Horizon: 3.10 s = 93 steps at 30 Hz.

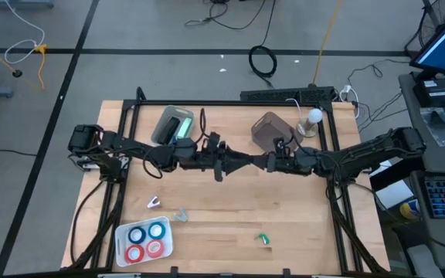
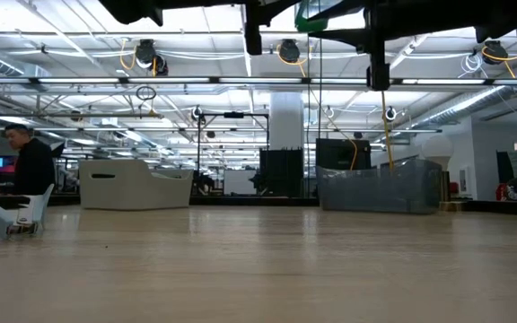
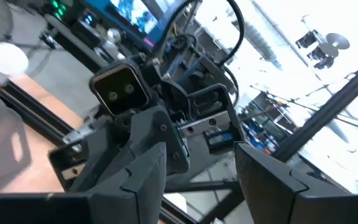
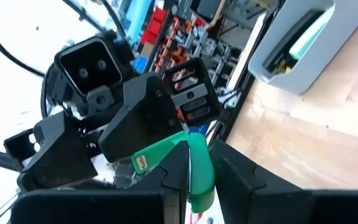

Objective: Pick and place Stapler, Stapler remover, tape
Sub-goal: Put the right green stapler into the gray bin

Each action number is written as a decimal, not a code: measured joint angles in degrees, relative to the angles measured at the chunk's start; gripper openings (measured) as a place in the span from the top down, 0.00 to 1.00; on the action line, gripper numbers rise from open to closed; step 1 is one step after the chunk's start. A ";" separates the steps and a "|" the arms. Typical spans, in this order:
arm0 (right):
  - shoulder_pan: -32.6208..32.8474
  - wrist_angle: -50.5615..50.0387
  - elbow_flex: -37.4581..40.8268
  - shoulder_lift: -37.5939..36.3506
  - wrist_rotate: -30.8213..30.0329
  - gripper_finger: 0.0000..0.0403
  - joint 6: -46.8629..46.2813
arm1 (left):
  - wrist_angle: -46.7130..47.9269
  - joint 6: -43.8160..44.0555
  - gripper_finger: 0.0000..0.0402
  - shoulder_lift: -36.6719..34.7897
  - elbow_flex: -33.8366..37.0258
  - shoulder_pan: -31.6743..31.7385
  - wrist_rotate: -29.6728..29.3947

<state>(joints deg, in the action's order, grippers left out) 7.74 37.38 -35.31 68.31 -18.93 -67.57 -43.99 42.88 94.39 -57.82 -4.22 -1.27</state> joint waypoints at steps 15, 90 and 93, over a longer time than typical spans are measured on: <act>-2.17 5.56 -0.15 -0.04 -3.59 0.88 2.94 | 2.32 -0.95 0.51 0.06 0.12 -0.39 -2.65; -6.94 -14.20 -0.09 -4.33 20.52 0.88 32.90 | 26.06 15.57 0.51 -0.44 0.06 4.06 12.56; -6.94 -14.10 -0.09 -4.33 20.58 0.88 32.32 | 25.45 15.51 0.51 -0.46 0.06 3.92 11.52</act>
<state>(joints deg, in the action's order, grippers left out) 0.80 23.28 -35.40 63.99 1.65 -35.25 -18.54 58.39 93.93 -57.76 -0.30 10.25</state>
